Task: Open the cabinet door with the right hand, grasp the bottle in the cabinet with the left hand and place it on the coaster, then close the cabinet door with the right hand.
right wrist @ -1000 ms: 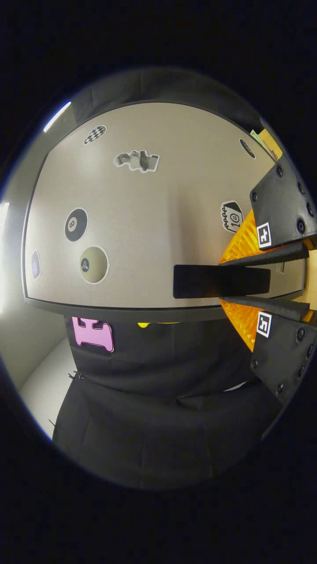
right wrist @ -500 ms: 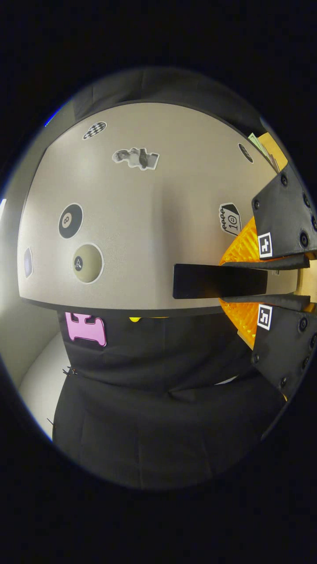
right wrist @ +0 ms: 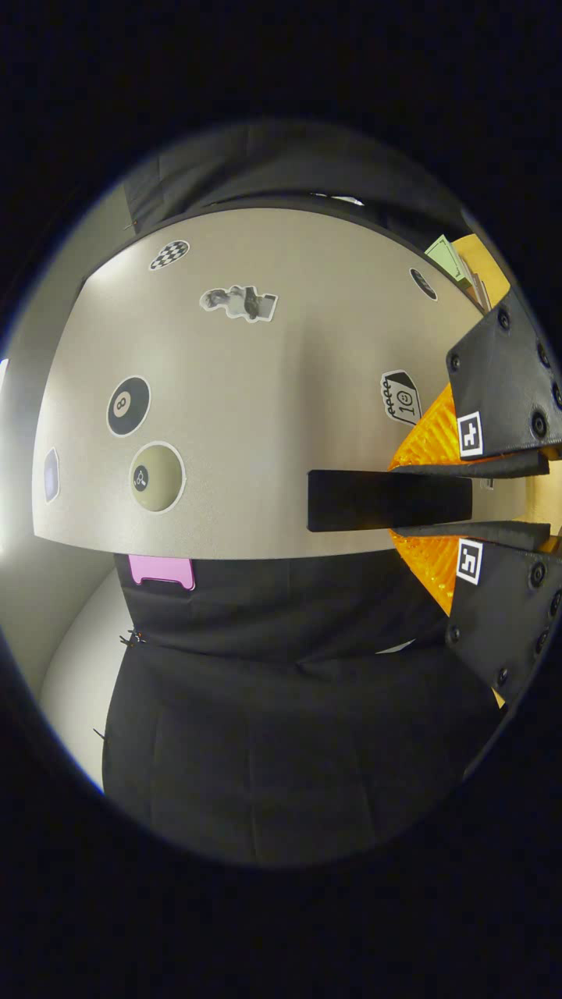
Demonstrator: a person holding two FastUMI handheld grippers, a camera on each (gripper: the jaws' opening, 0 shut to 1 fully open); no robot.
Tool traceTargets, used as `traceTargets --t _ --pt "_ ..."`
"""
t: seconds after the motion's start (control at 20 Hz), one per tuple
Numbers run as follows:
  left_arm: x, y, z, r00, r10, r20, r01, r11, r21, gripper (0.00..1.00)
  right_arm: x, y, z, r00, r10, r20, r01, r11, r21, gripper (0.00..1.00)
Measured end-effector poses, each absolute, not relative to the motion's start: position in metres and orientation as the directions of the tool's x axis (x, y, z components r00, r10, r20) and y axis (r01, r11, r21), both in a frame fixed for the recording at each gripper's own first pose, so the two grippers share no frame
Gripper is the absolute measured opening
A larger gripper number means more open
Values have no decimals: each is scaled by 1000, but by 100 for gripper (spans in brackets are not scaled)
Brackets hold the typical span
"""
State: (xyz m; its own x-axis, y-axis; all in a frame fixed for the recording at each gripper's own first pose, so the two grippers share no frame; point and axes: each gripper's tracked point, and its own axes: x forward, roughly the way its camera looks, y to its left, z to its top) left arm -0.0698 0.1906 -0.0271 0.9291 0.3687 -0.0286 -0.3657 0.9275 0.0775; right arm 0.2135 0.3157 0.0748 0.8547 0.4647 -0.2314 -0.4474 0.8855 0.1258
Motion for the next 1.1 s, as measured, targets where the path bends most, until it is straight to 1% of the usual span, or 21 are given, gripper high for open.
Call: traceTargets --t 0.1,0.2,0.25,0.5,0.6,0.75,0.9,0.95,1.1 --pt "-62 183 -28 939 344 -26 -342 937 72 81 211 313 76 849 474 -233 -454 881 134 24" --pt "-52 175 -28 948 317 -24 -315 947 62 81 210 310 76 842 484 -237 -463 875 141 23" --pt "-46 168 -26 954 300 -22 -299 953 58 81 208 309 75 839 490 -239 -468 872 144 24" --pt "-29 138 -20 970 243 -13 -242 969 45 80 204 302 75 818 524 -238 -502 852 149 24" --pt "-25 118 -20 975 220 -17 -220 975 30 83 202 300 75 802 549 -236 -525 836 160 24" --pt "-20 86 -22 980 197 -29 -196 980 20 80 203 297 75 775 587 -235 -559 810 178 24" --pt "-19 46 -18 989 139 -41 -139 990 5 84 202 294 76 763 604 -230 -580 797 167 24" --pt "-19 35 -15 992 124 -38 -124 992 13 80 202 293 76 761 607 -229 -585 795 163 24" --pt "-22 8 -8 996 87 -25 -87 996 17 80 200 288 76 752 618 -229 -597 786 163 23"
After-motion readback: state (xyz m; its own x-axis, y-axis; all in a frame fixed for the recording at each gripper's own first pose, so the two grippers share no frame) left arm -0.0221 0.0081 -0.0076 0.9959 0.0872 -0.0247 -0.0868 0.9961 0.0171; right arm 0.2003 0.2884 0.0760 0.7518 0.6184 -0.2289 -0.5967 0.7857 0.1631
